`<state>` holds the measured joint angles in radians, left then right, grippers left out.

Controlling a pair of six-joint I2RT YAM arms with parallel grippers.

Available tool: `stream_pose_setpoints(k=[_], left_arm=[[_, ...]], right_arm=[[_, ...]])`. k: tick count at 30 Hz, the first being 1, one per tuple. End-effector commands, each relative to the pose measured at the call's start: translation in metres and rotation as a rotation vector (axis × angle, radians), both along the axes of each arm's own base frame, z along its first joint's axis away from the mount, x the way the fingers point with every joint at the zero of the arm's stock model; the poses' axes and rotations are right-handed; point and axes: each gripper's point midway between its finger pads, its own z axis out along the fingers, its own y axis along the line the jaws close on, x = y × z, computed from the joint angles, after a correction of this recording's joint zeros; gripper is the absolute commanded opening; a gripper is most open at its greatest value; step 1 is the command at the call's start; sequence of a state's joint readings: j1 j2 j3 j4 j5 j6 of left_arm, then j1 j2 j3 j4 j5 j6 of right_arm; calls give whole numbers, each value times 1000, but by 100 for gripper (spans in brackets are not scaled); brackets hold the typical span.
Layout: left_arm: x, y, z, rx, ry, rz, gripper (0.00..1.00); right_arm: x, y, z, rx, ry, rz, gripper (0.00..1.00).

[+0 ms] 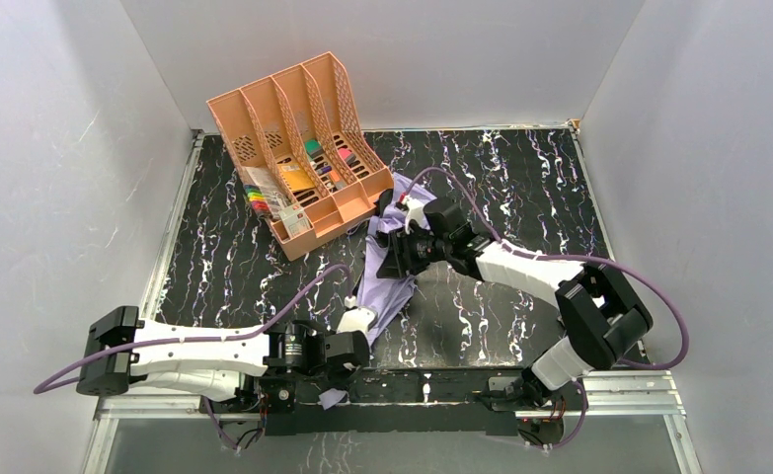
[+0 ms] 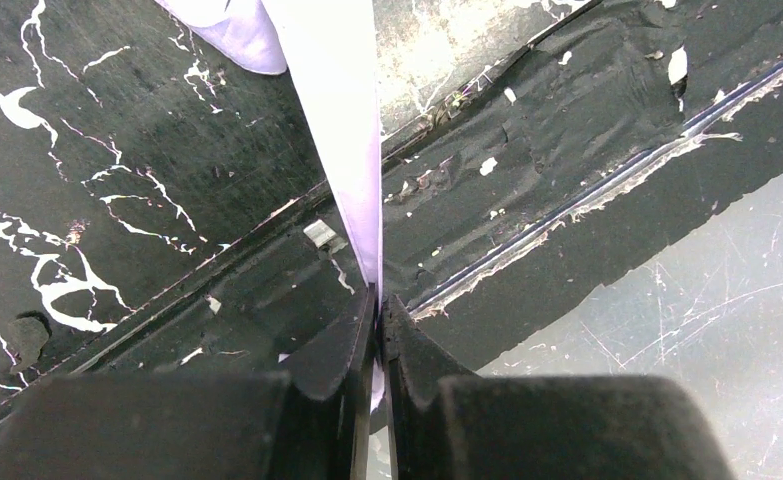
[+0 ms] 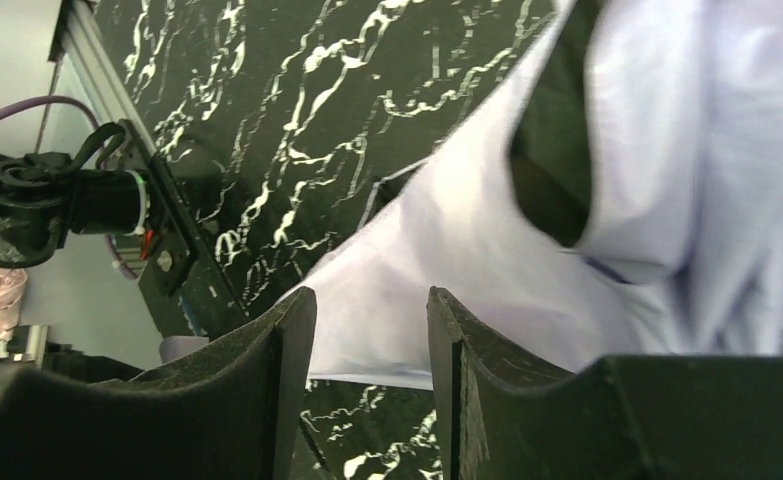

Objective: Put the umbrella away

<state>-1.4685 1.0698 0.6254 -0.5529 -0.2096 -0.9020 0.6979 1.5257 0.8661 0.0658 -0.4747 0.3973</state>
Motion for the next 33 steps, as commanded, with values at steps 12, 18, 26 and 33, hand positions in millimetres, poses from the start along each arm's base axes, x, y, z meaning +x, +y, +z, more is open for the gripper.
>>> stream_pose_setpoints(k=[12,18,26,33], left_arm=[[-1,-7,0,8,0,-9,11],[25,-27,34,-115,-120,64,56],[90,-44,83,-262,-219,192,73],[161,-37,111,-353,-252,297,83]], right_arm=[[-7,12,-51,-77,95,-127,45],[0,-11,-91,-224,104,-221,42],[-10,-58,-111,-434,101,-273,42],[-14,-99,-105,-531,74,-281,43]])
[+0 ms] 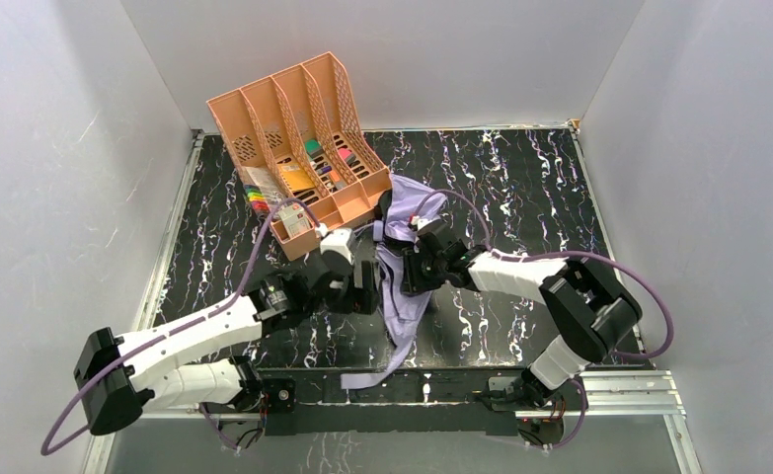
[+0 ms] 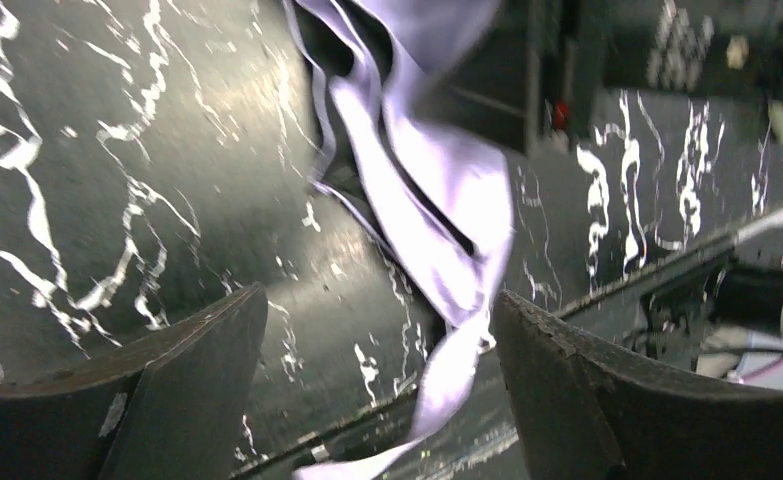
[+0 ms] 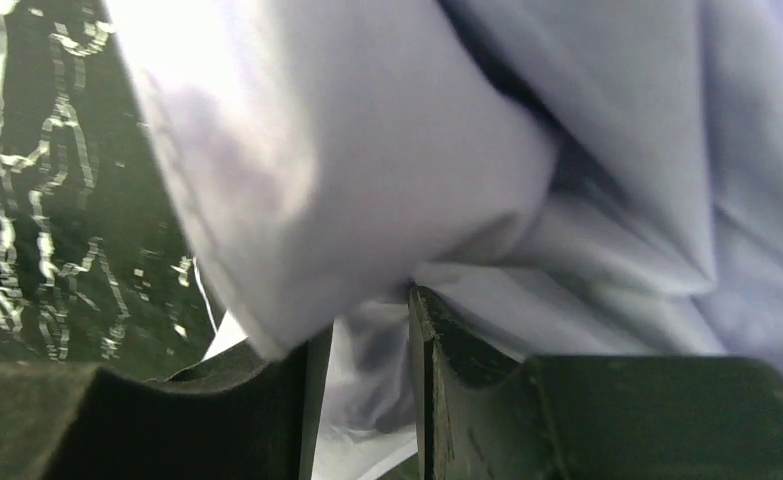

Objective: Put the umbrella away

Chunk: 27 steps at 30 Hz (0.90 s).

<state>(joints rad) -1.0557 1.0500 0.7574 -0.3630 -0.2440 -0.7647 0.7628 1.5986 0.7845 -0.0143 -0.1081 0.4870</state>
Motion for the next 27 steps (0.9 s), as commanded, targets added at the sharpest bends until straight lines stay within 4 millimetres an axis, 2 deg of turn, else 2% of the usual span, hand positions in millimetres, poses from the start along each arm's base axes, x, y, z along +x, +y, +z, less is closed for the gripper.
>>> stream_pose_setpoints(k=[1,7,12,13,14,18,21,27], left_arm=[[39,-9,39,-72,-88,-16,83],[98,-10,64,-145,-110,29,84],[146,-25,92,-268,-111,31,85],[155,-32,86,-271,-81,30,85],[159,-36,89,-286,-74,29,85],[174,-50,61,-312,0,74,84],[178,-53,43,-323,39,105,84],[182,-67,17,-343,94,87,79]], right_arm=[[-14,-62,-17,-210,22,-10,43],[-24,-57,-1,-113,-11,113,48],[-37,-53,-3,-39,16,121,47],[-39,-49,-2,-13,23,118,47],[-40,-47,-2,6,28,108,46],[-40,-47,-4,45,34,34,46],[-34,-54,-6,22,16,-29,46],[-30,-53,2,58,-31,-45,46]])
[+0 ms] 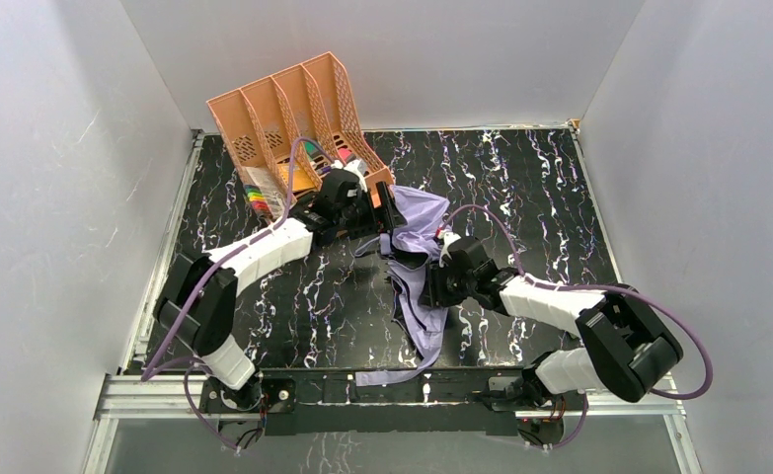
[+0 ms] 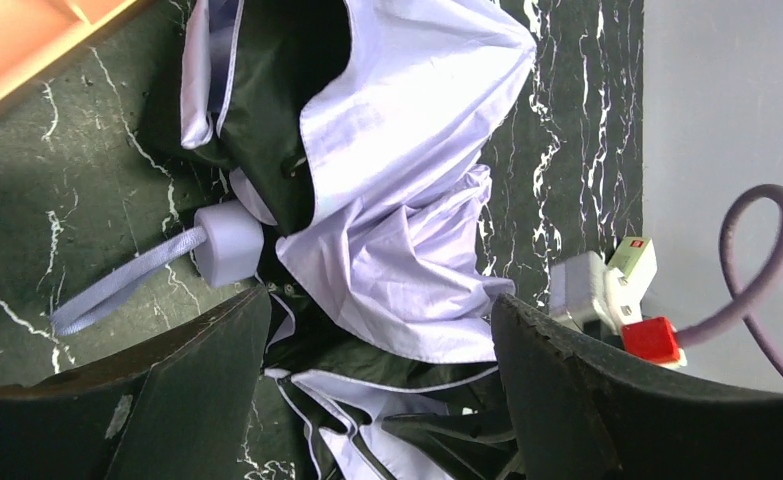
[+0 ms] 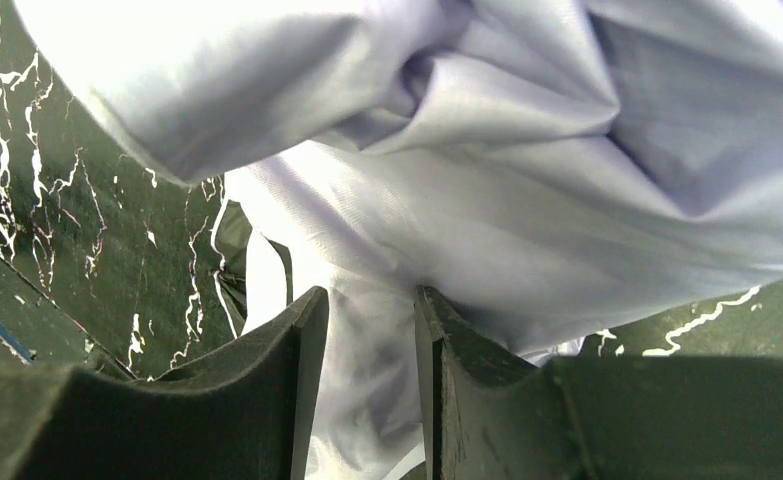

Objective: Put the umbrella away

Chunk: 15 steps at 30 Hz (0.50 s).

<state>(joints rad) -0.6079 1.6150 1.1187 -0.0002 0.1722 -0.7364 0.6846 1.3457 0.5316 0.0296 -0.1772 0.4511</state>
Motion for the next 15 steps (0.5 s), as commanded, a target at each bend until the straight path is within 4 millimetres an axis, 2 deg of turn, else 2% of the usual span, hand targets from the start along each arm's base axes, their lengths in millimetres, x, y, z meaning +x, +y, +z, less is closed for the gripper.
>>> stream_pose_setpoints(k=[1,7,10,13,15], left_arm=[[2,-13,-1,-66,18,-22,78],[1,-17,-14,-89,64,-8,75],[0,-15,-19,-84,73,5,75],[1,-13,-19,-73,69,11,75],[3,-11,-19,-56,58,16,75]], right_arm=[[1,-4,1,1,-11,-36,46],[1,-2,3,29,-18,-40,47],[1,3,11,59,-33,-15,50],[4,12,38,118,-97,27,55],[11,19,68,157,-161,52,59]])
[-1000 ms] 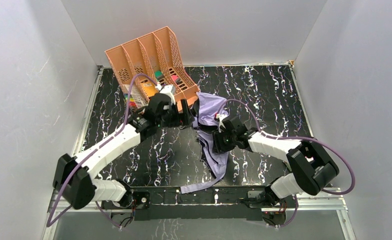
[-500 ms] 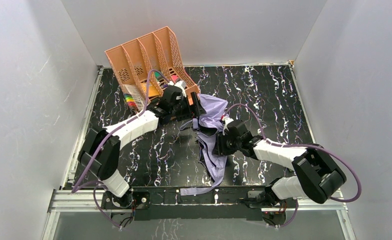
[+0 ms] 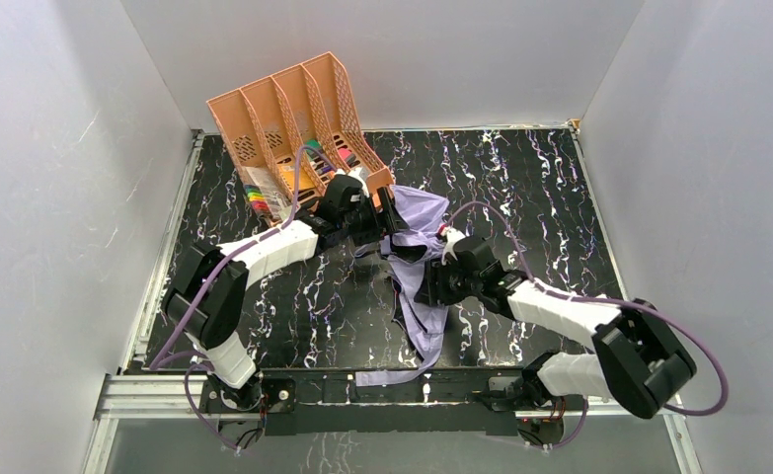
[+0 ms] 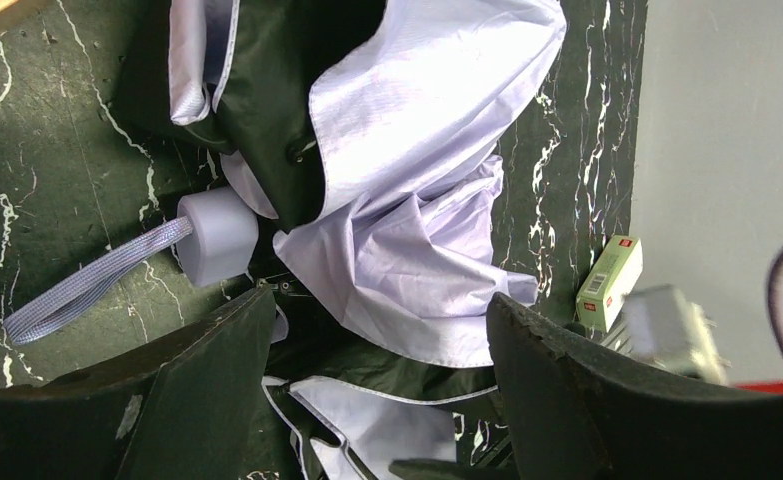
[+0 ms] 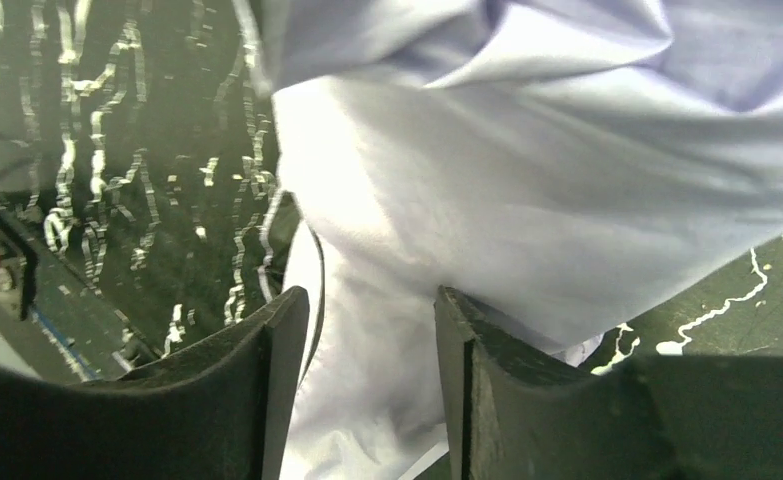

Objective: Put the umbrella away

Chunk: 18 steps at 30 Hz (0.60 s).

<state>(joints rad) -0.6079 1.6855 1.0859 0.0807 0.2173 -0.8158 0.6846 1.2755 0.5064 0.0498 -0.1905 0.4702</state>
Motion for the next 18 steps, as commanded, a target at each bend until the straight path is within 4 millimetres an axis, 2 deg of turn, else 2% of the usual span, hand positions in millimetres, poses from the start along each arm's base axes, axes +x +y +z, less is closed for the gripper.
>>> stream_pose_setpoints(k=[1,5,7,11,14,18], left_arm=[[4,1,8,3,-27,6,75],[9,1,11,24,-42,2,76],[11,1,13,23,-47,-1,76],[13,-2,14,20,-47,-9,77],[13,-4,13,17,-41,-20,77],[13,-4,6,28,-22,-19,76]], right_arm=[[16,17,68,109,-162,56,60],[35,0,108,28,-234,-23,61],[47,-12,119,-23,-249,-66,61],[73,-35,128,-67,-251,-136,57],[81,-32,132,-14,-241,-76,56],[82,-17,135,35,-245,29,59]])
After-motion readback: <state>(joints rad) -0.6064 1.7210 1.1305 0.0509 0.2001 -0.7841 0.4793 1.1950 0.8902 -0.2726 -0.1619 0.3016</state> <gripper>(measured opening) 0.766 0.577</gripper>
